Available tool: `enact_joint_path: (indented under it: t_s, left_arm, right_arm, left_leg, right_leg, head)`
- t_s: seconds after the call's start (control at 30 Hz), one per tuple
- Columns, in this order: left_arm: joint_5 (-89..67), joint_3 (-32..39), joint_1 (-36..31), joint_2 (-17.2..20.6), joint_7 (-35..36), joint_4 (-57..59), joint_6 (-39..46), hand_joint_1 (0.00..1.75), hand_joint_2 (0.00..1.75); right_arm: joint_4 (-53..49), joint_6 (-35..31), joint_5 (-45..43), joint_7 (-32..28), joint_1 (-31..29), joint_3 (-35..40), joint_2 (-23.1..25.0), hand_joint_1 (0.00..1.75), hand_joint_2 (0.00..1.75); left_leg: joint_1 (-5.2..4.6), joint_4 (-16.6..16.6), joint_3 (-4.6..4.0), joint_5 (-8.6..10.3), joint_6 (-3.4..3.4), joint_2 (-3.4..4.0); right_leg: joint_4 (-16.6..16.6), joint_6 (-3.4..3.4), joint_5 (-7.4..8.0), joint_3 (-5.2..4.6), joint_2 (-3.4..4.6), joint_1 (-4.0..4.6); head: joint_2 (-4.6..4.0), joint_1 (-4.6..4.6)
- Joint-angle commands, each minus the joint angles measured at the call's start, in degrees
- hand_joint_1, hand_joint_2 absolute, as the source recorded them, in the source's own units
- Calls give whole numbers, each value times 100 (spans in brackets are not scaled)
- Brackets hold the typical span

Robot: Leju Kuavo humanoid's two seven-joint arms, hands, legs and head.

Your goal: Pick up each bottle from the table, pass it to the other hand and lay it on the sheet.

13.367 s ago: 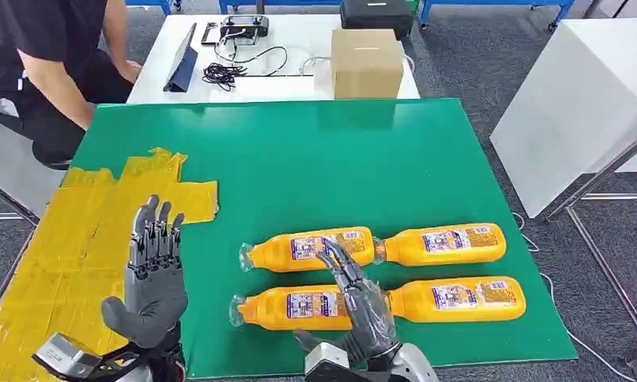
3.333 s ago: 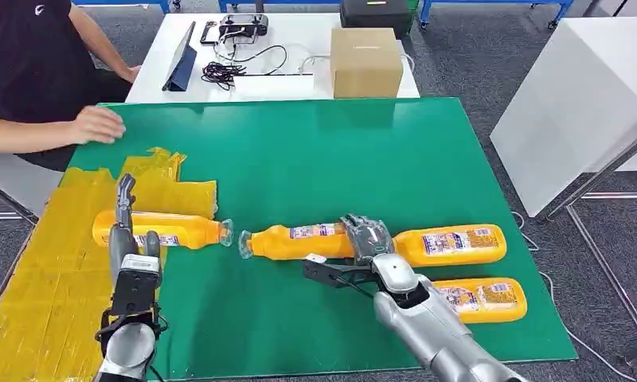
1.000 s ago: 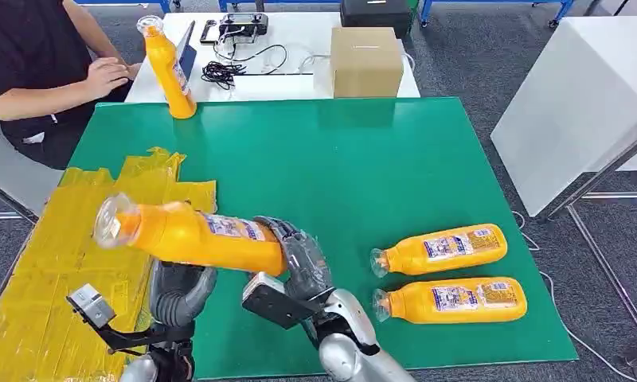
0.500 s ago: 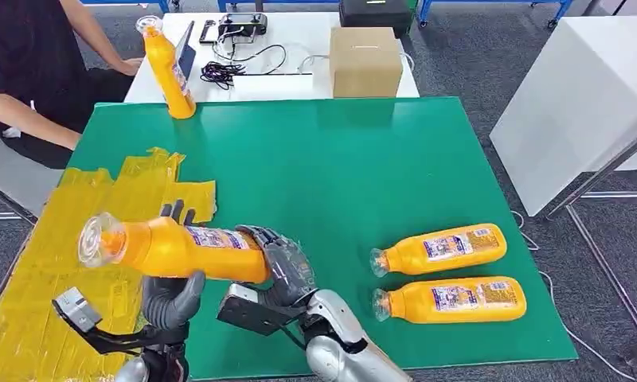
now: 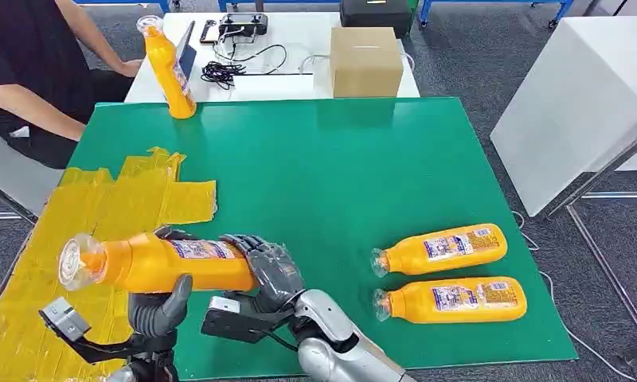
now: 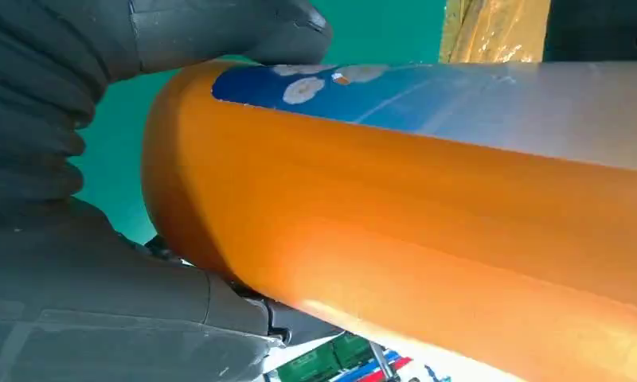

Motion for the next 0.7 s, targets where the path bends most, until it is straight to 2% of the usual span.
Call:
enact_joint_path:
  t_s: [0.03,0.07,0.1,0.17,0.2,0.23,0.27,0.3,0.33,0.37,0.43,0.5,0.57,0.7]
  left_arm:
    - [-448,-4,-334,14,-80,67,407,175,175]
    - [-831,64,-373,49,-169,93,728,175,175]
    - [-1183,144,-406,79,-220,133,1054,175,175]
    - [-1276,248,-447,172,-230,184,1138,175,175]
    - [-1765,313,-470,176,-299,226,1542,175,175]
    - [-2586,409,-513,249,-235,337,2161,175,175]
    - [-2582,487,-529,264,-243,367,2167,175,175]
    - [-3503,569,-545,352,-88,478,2732,175,175]
    - [-4370,735,-526,447,132,628,3201,175,175]
    - [-4569,836,-520,500,178,712,3286,175,175]
    - [-6597,1202,-454,694,983,1056,3927,175,175]
    - [-6671,1333,-400,790,937,1148,3986,175,175]
    - [-6671,1338,-395,774,933,1140,3990,175,175]
    - [-8511,1595,-344,988,1862,1432,4153,175,175]
  right_arm:
    - [308,-125,118,-66,69,295,-159,42,175]
    - [171,-266,119,-87,166,199,-226,0,175]
    - [10,-327,58,-80,289,68,-298,0,0]
    - [-191,-352,52,-79,405,-36,-438,0,0]
    - [-367,-397,57,-111,520,-133,-488,0,0]
    - [-699,-502,98,-185,750,-329,-603,0,0]
    - [-904,-491,139,-199,858,-393,-696,0,0]
    - [-1225,-556,220,-253,1082,-578,-768,0,0]
    - [-1732,-607,261,-311,1344,-706,-1045,0,0]
    - [-2046,-644,299,-343,1536,-819,-1196,0,0]
    - [-2868,-798,570,-520,2146,-1247,-1415,0,0]
    - [-3344,-700,719,-475,2471,-1387,-1536,0,0]
    - [-3347,-685,732,-467,2473,-1378,-1511,0,0]
    - [-3870,-940,996,-497,2785,-1641,-1749,0,0]
  left_leg:
    - [1,-8,20,-2,-4,-11]
    - [3,-6,12,0,-3,-12]
    - [4,-9,21,-1,-5,-15]
    - [3,-8,13,2,-3,-20]
    - [6,-13,34,-4,-7,-24]
    - [0,-8,11,1,-3,-18]
    - [2,-11,20,-1,-4,-20]
    - [2,-10,16,0,-3,-14]
    - [-1,-9,10,2,-2,-16]
    - [1,-13,21,0,-4,-25]
    - [0,-18,29,-1,-3,-36]
    - [-6,-16,20,-1,-2,-24]
    - [-2,-8,12,-5,-2,-11]
    - [-3,-10,17,-11,-7,-1]
  right_leg:
    - [-10,1,-5,26,-14,1]
    - [-10,0,-3,19,-15,3]
    - [-14,0,-5,29,-19,4]
    - [-12,1,-4,20,-22,3]
    - [-21,1,-10,46,-29,6]
    - [-9,1,-3,18,-18,-1]
    - [-14,2,-6,29,-21,1]
    - [-13,1,-4,23,-17,1]
    - [-9,1,-3,14,-17,-1]
    - [-15,1,-7,30,-28,0]
    - [-23,2,-10,41,-37,0]
    - [-14,3,-9,25,-24,-6]
    - [-9,2,-7,16,-11,-2]
    - [-9,1,-8,17,-5,-3]
  head:
    - [0,-2]
    - [0,0]
    - [0,-2]
    - [0,0]
    - [0,0]
    - [0,0]
    - [0,0]
    - [0,-2]
    - [0,-2]
    - [0,0]
    - [0,0]
    - [0,0]
    - [0,2]
    - [0,-2]
